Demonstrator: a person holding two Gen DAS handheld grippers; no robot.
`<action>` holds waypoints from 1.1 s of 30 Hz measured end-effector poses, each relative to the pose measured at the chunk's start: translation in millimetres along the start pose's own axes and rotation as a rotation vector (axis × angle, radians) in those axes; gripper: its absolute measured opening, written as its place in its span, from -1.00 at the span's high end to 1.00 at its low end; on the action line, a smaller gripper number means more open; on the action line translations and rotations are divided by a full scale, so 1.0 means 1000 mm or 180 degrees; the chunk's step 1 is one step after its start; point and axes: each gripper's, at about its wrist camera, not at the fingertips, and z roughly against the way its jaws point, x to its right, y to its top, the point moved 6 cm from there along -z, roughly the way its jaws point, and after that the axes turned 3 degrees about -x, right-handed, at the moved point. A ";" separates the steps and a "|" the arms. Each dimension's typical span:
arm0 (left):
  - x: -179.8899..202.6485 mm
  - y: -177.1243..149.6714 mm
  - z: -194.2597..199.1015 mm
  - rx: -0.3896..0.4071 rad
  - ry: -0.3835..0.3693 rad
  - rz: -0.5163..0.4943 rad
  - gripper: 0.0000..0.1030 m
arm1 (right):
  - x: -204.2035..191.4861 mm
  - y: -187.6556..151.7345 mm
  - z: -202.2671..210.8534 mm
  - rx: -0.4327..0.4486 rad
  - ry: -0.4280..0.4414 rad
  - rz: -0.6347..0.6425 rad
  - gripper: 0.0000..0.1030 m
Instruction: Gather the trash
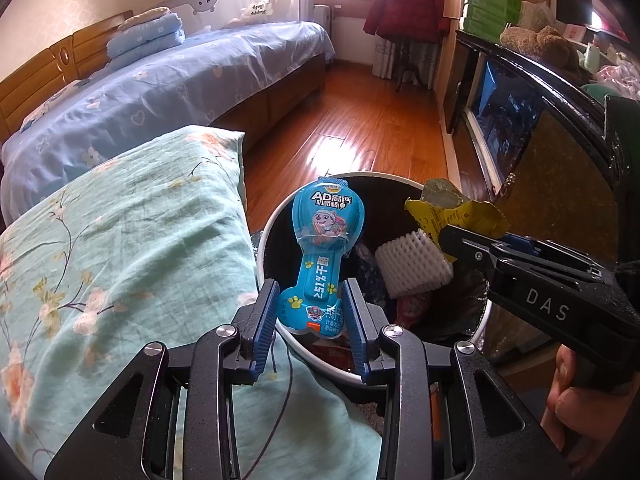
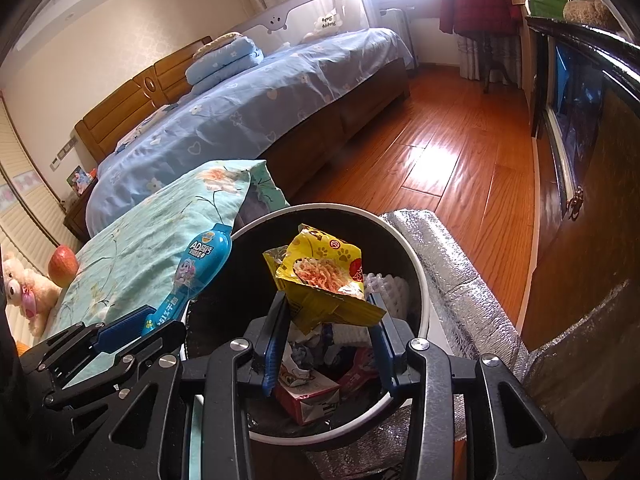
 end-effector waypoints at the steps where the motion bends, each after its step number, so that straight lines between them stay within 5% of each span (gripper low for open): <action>1: 0.000 0.000 0.000 -0.0005 0.0002 0.0003 0.38 | 0.000 0.000 0.000 -0.0002 -0.0003 -0.0002 0.20; 15: -0.006 -0.003 -0.007 -0.0111 -0.0053 0.0116 0.29 | 0.003 0.001 -0.004 -0.0063 0.0000 -0.0018 0.17; 28: -0.041 -0.029 0.036 0.0087 -0.0146 0.0513 0.07 | -0.005 -0.006 0.015 0.0012 0.0118 -0.0061 -0.33; 33: -0.059 -0.052 0.065 0.0219 -0.0154 0.0719 0.03 | -0.014 -0.017 0.029 0.0095 0.0170 -0.0113 -0.34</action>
